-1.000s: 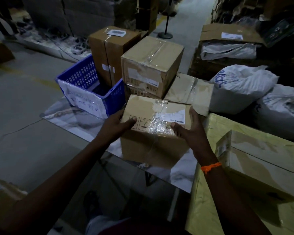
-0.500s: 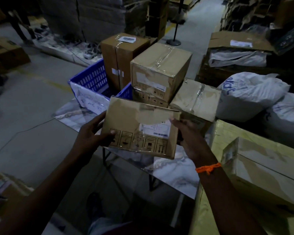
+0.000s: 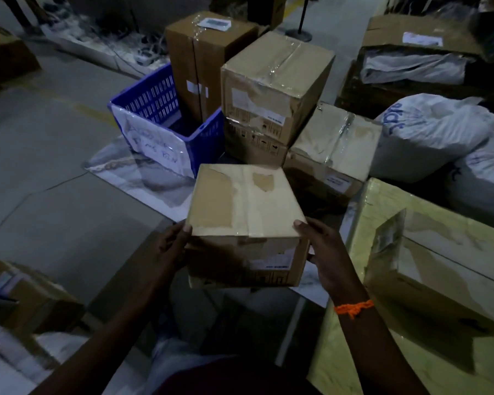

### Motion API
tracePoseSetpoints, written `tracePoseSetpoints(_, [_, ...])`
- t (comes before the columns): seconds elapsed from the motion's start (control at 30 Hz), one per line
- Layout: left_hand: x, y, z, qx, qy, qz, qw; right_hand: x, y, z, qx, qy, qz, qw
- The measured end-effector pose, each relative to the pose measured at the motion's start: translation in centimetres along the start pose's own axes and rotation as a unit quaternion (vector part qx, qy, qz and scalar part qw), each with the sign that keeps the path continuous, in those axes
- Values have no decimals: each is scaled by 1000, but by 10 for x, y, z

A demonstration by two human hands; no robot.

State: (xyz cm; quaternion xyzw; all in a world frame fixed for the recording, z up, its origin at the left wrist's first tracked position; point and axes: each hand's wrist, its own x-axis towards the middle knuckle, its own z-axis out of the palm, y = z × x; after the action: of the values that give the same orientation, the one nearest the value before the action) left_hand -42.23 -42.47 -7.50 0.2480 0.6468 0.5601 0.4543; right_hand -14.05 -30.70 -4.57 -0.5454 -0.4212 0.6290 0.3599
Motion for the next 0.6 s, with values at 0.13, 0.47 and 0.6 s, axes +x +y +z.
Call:
tracePoseSetpoints(0.13, [-7, -26, 1, 5, 8, -21, 1000, -8, 39, -4, -28, 24, 5, 999])
tracePoseSetpoints(0.47, [-19, -58, -5, 89, 11, -7, 996, -9, 83, -6, -70, 84, 39, 993])
tracePoseSetpoints(0.6, [-20, -58, -2, 111, 24, 1, 994, -5, 87, -6, -88, 100, 27, 991])
